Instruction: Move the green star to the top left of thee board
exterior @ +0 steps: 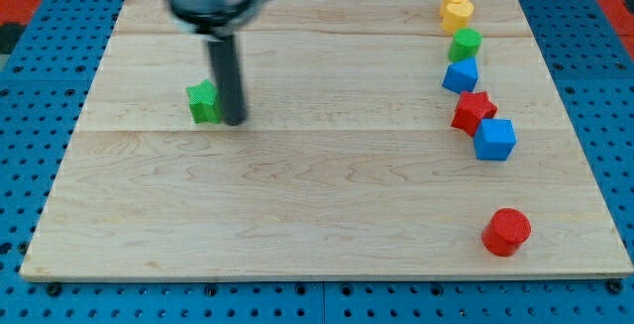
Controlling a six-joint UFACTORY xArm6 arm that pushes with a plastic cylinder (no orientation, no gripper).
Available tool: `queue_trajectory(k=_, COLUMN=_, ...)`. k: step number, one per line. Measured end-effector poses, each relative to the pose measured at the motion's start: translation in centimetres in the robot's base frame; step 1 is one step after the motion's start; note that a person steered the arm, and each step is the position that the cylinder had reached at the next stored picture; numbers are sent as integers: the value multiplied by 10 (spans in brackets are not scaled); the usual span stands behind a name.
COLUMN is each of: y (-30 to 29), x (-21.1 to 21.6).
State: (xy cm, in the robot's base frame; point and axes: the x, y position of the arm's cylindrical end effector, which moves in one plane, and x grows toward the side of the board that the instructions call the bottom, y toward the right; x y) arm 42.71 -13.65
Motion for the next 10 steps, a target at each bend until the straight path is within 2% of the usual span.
queue_trajectory(k=2, y=-79, x=-102)
queue_trajectory(k=3, y=-80, x=-65)
queue_trajectory(k=4, y=-115, x=-88)
queue_trajectory(k=7, y=-67, x=-177)
queue_trajectory(k=9, y=-67, x=-192)
queue_trajectory(k=10, y=-70, x=-182)
